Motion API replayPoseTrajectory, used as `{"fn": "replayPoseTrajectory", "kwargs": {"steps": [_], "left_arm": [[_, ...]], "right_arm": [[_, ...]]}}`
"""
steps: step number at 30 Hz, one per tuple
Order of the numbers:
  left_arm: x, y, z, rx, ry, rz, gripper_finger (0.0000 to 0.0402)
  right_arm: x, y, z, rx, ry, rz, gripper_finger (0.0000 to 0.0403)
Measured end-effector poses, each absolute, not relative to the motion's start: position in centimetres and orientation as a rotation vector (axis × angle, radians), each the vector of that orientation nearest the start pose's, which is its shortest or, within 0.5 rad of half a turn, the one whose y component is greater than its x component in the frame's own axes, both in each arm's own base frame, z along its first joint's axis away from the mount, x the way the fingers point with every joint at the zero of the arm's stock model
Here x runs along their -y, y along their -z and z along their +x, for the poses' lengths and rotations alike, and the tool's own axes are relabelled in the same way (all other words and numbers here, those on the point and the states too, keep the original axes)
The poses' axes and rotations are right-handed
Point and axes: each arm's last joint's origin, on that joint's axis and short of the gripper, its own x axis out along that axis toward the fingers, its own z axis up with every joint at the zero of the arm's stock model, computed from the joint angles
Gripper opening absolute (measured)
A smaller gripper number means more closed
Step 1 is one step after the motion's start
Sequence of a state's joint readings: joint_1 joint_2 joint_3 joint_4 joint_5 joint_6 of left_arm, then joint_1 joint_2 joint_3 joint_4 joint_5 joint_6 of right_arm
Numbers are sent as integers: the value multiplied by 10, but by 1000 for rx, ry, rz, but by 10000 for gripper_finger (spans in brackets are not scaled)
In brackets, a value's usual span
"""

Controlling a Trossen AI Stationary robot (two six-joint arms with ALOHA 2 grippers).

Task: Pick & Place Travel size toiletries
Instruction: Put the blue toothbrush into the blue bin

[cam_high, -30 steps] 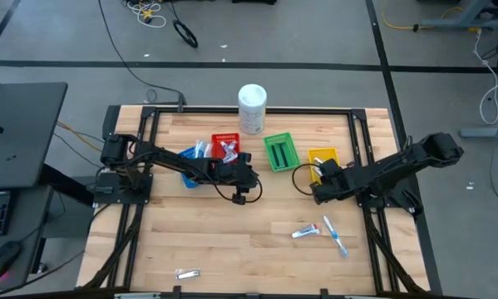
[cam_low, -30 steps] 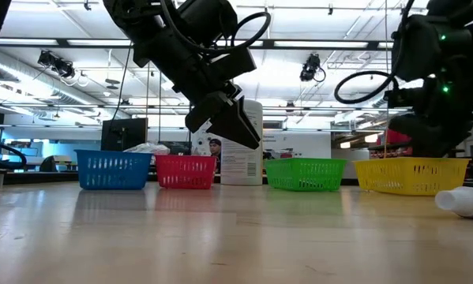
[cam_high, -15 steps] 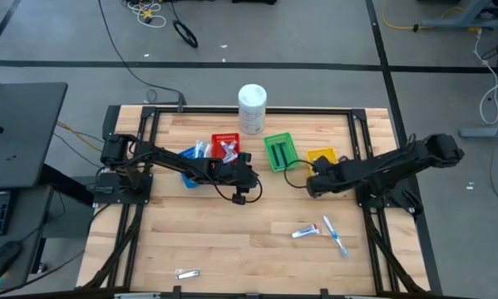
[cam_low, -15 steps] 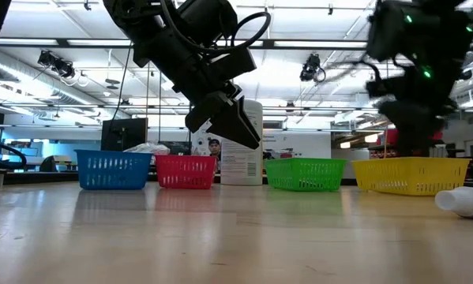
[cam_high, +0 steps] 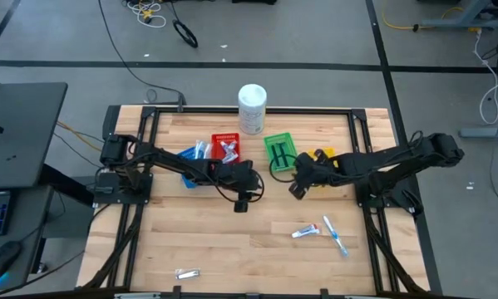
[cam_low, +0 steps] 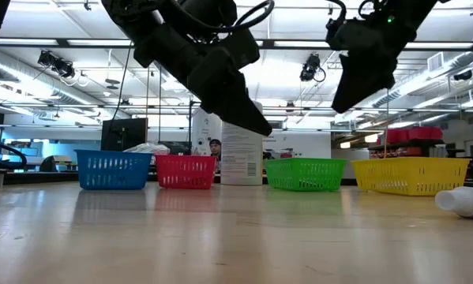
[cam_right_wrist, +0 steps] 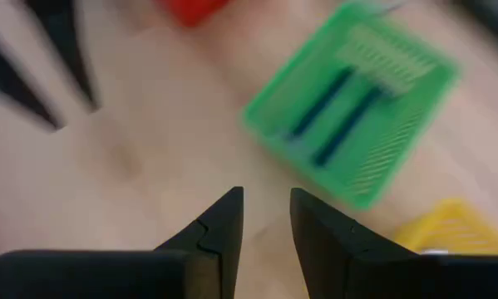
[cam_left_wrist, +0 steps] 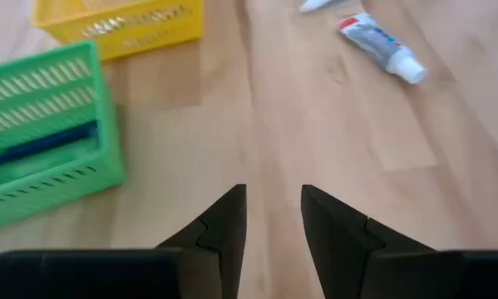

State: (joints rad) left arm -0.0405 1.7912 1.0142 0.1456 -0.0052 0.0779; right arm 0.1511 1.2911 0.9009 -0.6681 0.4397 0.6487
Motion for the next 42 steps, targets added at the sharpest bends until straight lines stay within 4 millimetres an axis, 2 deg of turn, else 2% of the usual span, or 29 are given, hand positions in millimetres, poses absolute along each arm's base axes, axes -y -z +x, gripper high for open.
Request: {"fn": "replayPoseTrajectory", "kwargs": {"steps": [5, 9, 12, 17, 24, 27, 32, 37, 42], "left_arm": [[23, -174, 371, -649, 29, 102, 110], [39, -180, 362, -688, 8, 143, 102], [55, -187, 350, -736, -7, 156, 100], [82, -195, 327, -833, -2, 139, 105], [124, -191, 299, -962, -6, -35, 115], [140, -190, 286, -1007, -24, -88, 119], [170, -197, 269, -971, -37, -218, 121], [194, -196, 250, -979, -62, -298, 121], [208, -196, 236, -937, -122, -349, 122]], "right_arm": [[-36, -237, 241, -932, 440, 368, 111], [-48, -238, 242, -904, 392, 380, 111], [-55, -242, 245, -846, 366, 315, 111], [-59, -247, 256, -682, 436, 103, 111], [-49, -247, 287, -571, 266, 1, 128], [-43, -242, 304, -528, 149, -36, 147], [-36, -227, 323, -502, 17, -30, 184], [-39, -212, 327, -559, -36, -57, 206], [-46, -208, 326, -590, -179, -142, 209]]}}
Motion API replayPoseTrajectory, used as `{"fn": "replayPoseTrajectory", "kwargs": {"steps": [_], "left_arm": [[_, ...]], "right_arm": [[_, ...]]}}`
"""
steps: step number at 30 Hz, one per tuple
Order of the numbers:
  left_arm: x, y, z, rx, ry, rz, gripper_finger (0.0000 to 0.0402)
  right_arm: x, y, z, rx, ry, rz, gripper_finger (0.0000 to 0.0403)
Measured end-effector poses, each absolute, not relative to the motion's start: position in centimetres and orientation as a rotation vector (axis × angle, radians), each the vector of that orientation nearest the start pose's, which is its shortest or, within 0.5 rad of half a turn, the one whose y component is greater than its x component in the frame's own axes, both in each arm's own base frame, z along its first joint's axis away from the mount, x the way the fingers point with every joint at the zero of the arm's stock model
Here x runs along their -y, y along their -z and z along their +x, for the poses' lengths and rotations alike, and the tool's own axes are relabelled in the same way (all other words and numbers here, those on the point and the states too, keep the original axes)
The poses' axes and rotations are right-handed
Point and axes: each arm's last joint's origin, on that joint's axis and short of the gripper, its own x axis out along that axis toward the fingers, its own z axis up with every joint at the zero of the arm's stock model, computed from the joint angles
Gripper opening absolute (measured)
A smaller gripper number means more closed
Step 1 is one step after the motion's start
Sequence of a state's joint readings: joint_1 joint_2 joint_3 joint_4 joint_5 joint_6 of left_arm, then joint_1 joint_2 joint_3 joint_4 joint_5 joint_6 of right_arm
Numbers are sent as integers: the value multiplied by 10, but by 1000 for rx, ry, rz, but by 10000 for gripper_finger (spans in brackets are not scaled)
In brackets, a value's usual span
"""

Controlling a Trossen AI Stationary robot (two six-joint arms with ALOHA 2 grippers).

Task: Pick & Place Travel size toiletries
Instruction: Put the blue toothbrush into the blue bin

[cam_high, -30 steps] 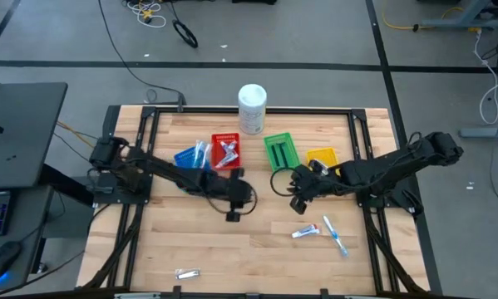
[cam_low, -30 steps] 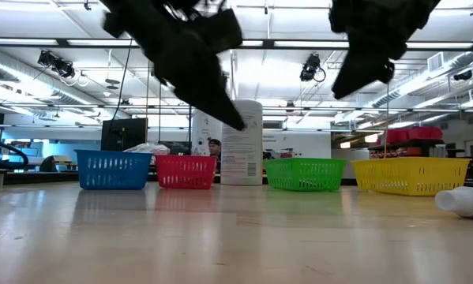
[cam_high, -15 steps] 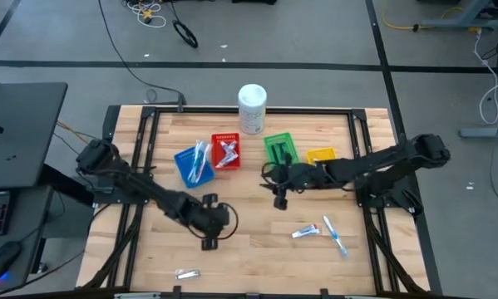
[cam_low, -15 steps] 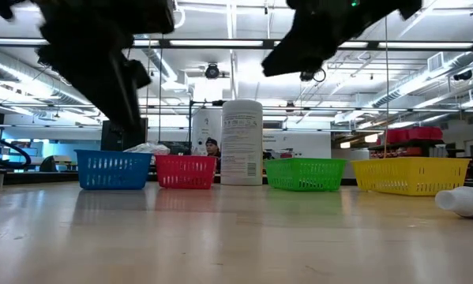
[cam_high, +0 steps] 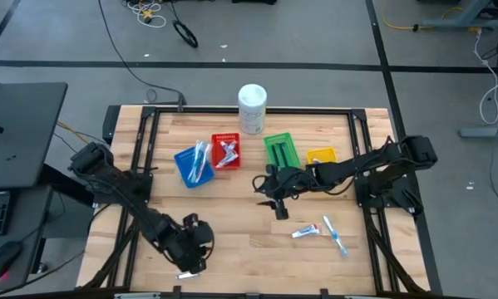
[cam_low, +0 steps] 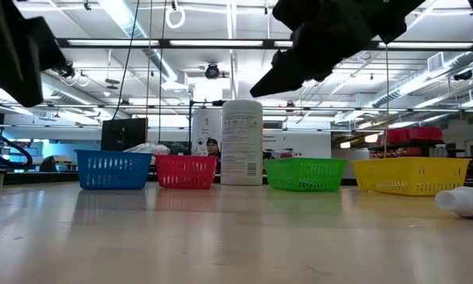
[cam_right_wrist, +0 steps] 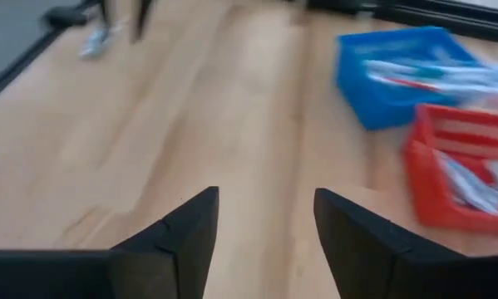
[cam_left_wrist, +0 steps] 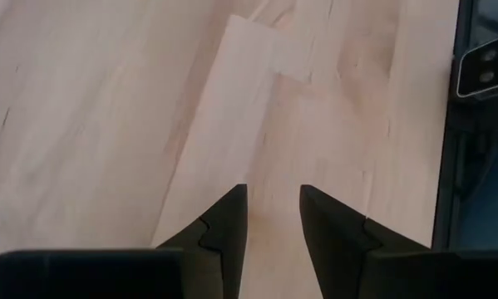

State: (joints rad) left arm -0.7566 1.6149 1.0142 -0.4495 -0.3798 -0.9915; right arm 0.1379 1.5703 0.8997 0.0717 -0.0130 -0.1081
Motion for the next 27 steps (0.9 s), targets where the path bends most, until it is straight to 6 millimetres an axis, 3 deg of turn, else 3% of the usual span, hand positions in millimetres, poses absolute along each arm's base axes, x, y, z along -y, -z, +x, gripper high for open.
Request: {"fn": "replayPoseTrajectory", "kwargs": {"steps": [6, 12, 17, 23, 27], "left_arm": [[213, -197, 231, -868, -198, -383, 122], [212, -197, 231, -848, -217, -377, 122], [213, -196, 231, -876, -211, -418, 122], [211, -196, 231, -856, -219, -360, 122], [207, -197, 235, -830, -234, -318, 122]], "right_arm": [[-50, -197, 316, -722, -372, -88, 209], [-58, -174, 282, -1146, -375, -119, 209], [-69, -167, 253, -1439, -351, -62, 209], [-89, -166, 237, -1551, -366, -65, 209], [-99, -166, 230, -1605, -262, 28, 209]]}}
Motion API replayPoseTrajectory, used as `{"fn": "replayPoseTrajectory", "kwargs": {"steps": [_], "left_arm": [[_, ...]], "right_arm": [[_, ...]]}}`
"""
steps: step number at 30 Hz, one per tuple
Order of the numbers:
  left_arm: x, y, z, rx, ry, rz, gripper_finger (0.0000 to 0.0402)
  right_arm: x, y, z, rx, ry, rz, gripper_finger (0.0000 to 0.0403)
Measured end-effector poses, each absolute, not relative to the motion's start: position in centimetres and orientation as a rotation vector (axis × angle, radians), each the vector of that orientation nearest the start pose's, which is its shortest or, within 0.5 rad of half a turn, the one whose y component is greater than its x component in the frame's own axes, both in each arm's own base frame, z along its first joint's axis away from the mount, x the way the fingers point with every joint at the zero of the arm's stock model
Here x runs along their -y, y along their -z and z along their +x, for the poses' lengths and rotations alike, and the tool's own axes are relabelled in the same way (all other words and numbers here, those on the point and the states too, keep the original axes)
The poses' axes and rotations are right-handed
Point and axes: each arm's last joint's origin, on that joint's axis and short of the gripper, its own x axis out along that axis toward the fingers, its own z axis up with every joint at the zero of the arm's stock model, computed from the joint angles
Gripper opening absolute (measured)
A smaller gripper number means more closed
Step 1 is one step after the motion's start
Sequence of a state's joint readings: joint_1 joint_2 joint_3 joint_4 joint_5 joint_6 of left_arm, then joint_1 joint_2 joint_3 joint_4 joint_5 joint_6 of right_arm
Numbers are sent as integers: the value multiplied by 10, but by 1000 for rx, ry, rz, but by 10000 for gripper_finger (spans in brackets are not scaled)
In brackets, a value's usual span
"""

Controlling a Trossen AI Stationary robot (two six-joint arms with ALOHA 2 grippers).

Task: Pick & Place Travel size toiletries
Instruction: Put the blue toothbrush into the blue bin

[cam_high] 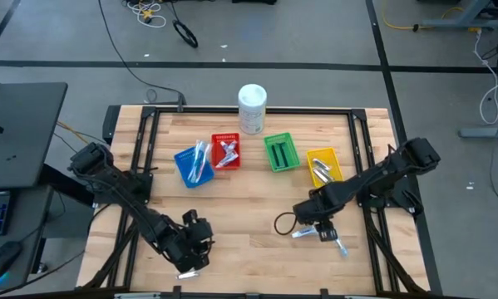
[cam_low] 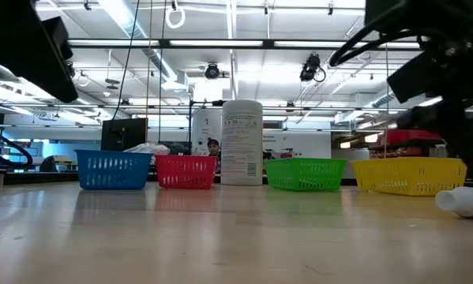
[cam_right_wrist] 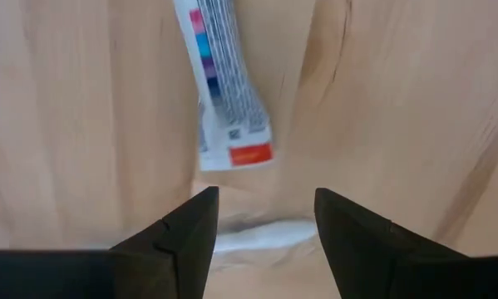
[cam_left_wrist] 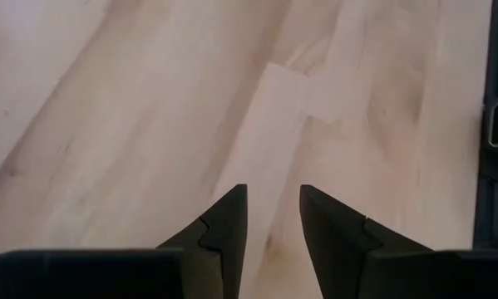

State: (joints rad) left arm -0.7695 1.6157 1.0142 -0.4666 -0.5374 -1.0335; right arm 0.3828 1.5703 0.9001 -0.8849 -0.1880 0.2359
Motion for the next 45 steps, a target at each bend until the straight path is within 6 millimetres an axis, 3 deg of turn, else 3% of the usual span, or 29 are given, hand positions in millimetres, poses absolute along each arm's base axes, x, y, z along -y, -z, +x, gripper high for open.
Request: {"fn": "replayPoseTrajectory", "kwargs": {"steps": [11, 22, 26, 34, 38, 45], "left_arm": [[192, -197, 247, -852, -206, -201, 122], [175, -196, 260, -908, -118, -36, 122], [170, -196, 265, -926, -93, -26, 122], [167, -195, 267, -945, -57, -1, 122], [167, -196, 267, -943, -40, 30, 122], [167, -198, 270, -898, -52, 36, 122]], "right_arm": [[-102, -166, 223, -1698, 168, 417, 209], [-109, -145, 199, -1719, 452, 522, 202], [-109, -134, 198, -1662, 467, 584, 165], [-108, -131, 198, -1625, 494, 621, 44], [-111, -138, 204, -1622, 477, 583, 22], [-118, -188, 235, -1497, 398, 472, 20]]}}
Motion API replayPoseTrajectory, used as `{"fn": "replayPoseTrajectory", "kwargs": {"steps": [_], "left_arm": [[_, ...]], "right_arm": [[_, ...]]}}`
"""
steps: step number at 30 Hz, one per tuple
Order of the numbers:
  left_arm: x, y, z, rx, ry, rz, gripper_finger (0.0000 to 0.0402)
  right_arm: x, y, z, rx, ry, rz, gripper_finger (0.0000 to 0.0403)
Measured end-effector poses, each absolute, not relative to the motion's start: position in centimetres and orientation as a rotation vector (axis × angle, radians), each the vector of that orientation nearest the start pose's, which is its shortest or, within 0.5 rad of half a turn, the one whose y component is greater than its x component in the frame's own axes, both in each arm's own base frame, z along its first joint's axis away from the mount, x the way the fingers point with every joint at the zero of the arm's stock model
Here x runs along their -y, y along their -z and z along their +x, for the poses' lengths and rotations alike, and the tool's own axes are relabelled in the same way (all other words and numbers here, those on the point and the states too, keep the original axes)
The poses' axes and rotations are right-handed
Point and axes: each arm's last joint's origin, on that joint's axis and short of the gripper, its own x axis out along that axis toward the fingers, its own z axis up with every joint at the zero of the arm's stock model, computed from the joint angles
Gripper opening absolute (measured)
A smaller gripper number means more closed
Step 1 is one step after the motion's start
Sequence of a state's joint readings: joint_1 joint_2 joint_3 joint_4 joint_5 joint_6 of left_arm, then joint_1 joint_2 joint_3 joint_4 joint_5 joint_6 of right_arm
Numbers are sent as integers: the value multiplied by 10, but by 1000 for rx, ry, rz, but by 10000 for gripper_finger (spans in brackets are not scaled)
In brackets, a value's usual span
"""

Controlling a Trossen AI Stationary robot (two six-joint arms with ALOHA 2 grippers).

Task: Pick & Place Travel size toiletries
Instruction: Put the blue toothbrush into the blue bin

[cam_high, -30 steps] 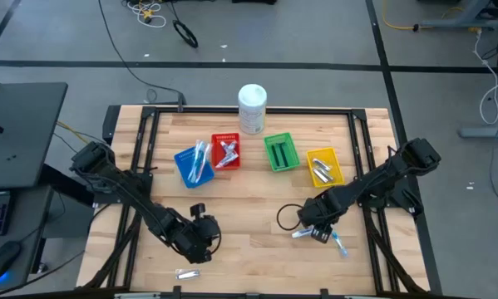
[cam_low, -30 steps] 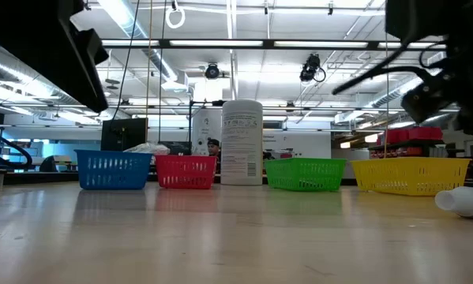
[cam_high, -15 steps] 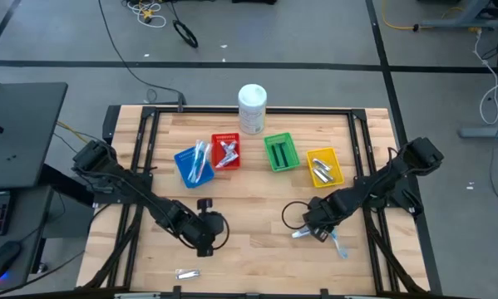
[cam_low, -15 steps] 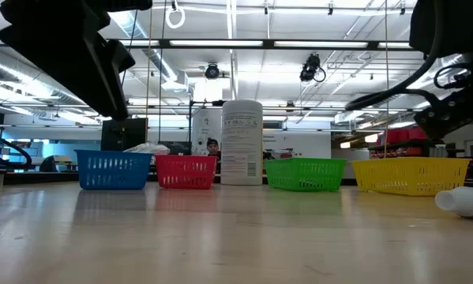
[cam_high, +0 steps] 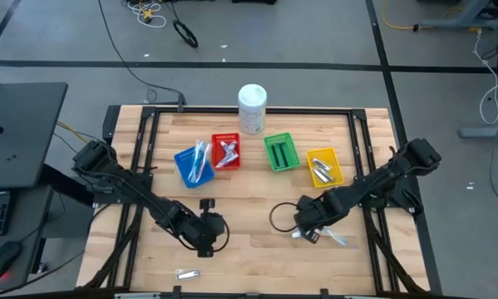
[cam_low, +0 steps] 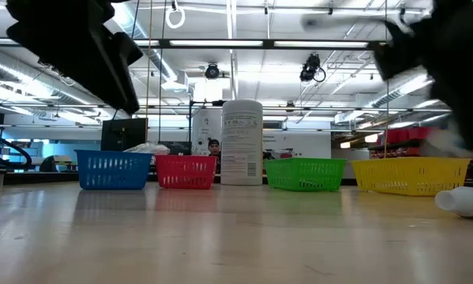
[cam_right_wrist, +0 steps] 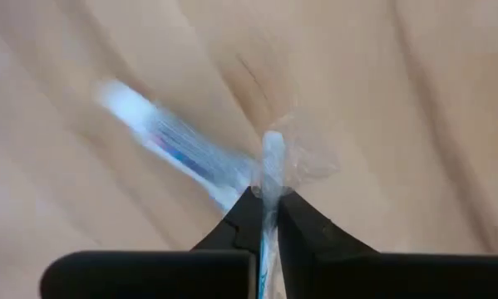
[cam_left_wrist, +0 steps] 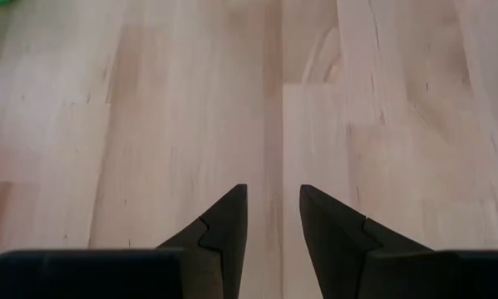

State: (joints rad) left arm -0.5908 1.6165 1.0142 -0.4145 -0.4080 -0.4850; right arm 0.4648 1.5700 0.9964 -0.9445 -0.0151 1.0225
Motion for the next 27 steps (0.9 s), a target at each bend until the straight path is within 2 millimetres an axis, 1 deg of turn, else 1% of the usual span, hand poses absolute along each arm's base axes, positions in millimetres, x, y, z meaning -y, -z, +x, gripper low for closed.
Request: {"fn": "replayPoseTrajectory", "kwargs": {"steps": [4, 7, 11, 16, 20, 23, 27], "left_arm": [[168, -201, 275, -828, -74, 52, 122], [168, -205, 278, -758, -100, 90, 122], [169, -212, 284, -637, -166, 139, 122], [168, -224, 291, -461, -329, 159, 122], [166, -229, 294, -381, -416, 111, 122], [163, -232, 298, -347, -431, 66, 122], [156, -236, 305, -307, -455, 20, 122]], "right_arm": [[-119, -223, 259, -1299, 347, 352, 20], [-119, -247, 276, -1148, 276, 241, 20], [-119, -271, 299, -928, 169, 111, 20], [-117, -290, 322, -667, 59, -6, 20], [-113, -303, 333, -515, 52, -70, 20], [-110, -310, 339, -435, 17, -130, 20], [-105, -316, 344, -373, -33, -155, 20]]}}
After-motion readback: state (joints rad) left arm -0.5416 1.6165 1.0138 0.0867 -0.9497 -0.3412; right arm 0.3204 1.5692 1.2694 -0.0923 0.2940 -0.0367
